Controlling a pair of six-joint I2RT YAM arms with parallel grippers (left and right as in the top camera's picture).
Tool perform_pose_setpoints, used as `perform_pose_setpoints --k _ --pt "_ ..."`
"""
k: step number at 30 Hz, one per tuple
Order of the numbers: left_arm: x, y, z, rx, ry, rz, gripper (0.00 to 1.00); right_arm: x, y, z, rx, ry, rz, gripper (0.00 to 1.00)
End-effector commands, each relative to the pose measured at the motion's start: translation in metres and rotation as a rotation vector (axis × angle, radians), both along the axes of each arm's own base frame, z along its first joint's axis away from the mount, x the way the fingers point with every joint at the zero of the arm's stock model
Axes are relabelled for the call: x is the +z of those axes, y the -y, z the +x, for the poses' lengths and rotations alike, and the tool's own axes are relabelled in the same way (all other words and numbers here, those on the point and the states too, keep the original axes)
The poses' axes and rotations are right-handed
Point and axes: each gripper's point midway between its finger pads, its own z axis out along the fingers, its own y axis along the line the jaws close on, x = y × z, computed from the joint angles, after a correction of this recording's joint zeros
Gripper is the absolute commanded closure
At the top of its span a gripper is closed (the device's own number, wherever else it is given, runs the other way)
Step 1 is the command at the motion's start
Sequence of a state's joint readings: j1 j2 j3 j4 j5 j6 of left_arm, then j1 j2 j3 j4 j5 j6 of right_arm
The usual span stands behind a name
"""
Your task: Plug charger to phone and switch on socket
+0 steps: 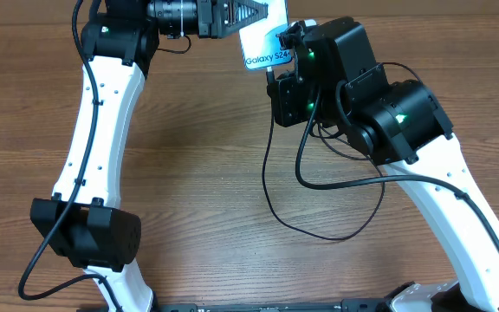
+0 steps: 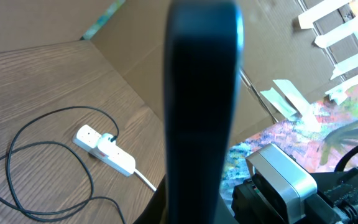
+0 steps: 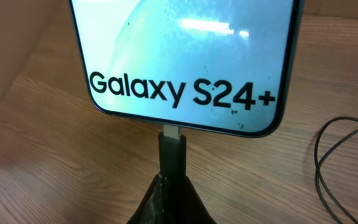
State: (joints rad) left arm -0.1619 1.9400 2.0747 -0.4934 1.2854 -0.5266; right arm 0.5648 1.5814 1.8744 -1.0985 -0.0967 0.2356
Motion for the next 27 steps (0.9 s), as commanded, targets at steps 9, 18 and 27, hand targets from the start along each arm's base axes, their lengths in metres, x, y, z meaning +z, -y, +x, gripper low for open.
perform_pose_setpoints --k 9,18,27 --pt "0.0099 0.007 -0.0169 -0.081 -0.015 -0.029 0.96 0.0181 -0.0046 0.0106 -0.027 0.063 0.05 0.96" --pt "0.0103 0.007 -0.018 -0.09 0.019 -0.029 0.96 0.0201 -0.0086 0.0086 -0.007 0.06 0.069 0.96" --pt "0.0112 0.0071 -0.0209 -0.106 0.009 -0.035 0.96 0.0245 -0.0104 0.0114 -0.007 0.079 0.081 0.96"
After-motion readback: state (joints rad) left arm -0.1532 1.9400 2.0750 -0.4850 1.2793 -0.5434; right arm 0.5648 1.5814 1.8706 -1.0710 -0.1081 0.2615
